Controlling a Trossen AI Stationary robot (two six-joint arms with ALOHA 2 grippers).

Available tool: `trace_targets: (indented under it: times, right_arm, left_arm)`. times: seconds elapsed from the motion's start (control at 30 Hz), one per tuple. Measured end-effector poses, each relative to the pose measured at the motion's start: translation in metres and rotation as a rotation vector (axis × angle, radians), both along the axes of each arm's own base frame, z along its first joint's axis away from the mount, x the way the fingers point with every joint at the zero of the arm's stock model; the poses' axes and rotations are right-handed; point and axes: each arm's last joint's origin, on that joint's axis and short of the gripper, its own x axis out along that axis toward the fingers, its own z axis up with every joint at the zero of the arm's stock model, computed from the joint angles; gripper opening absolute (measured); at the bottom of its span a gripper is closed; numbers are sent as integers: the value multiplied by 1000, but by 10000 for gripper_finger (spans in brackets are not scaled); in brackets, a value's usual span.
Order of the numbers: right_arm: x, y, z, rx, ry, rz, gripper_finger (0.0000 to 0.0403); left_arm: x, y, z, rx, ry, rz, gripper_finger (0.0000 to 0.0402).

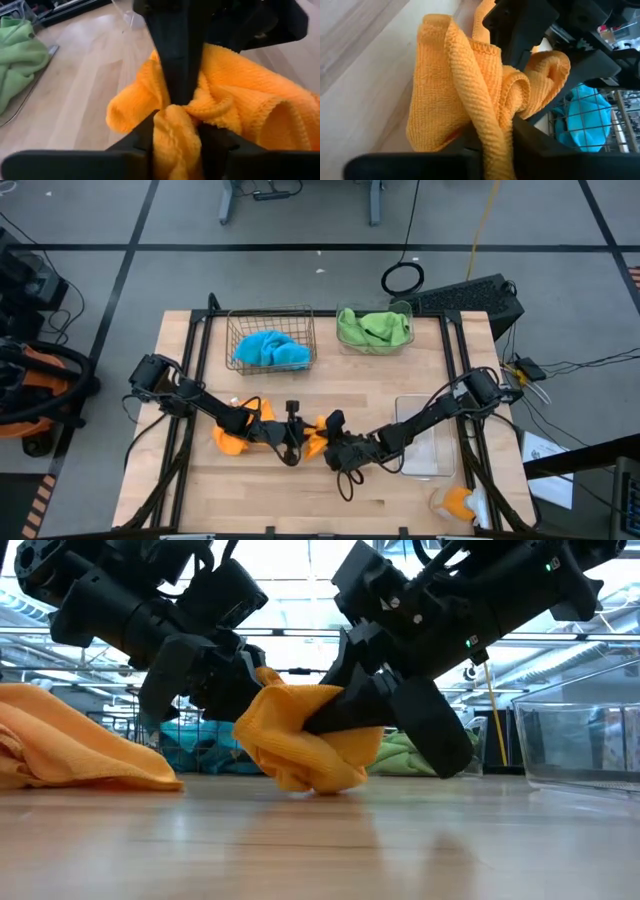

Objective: Sort microfiber towel by color & place in baskets
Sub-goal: Put the right orange microfiber towel into the bottom transparent bin

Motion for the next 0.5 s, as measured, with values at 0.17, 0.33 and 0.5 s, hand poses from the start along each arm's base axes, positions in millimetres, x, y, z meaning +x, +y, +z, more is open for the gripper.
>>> trace_targets:
  times: [0.17, 0.33, 0.5]
  right_arm:
    - [0, 1, -1, 65, -7, 4, 15]
    - [0, 2, -1, 86, -10, 3, 7]
    - [-4, 10, 1, 53, -23, -15, 7]
  left_arm:
    - [-1, -1, -1, -29, 6, 20, 181]
    - [-3, -2, -2, -43, 23, 56, 236]
    - [-9, -4, -2, -43, 71, 110, 258]
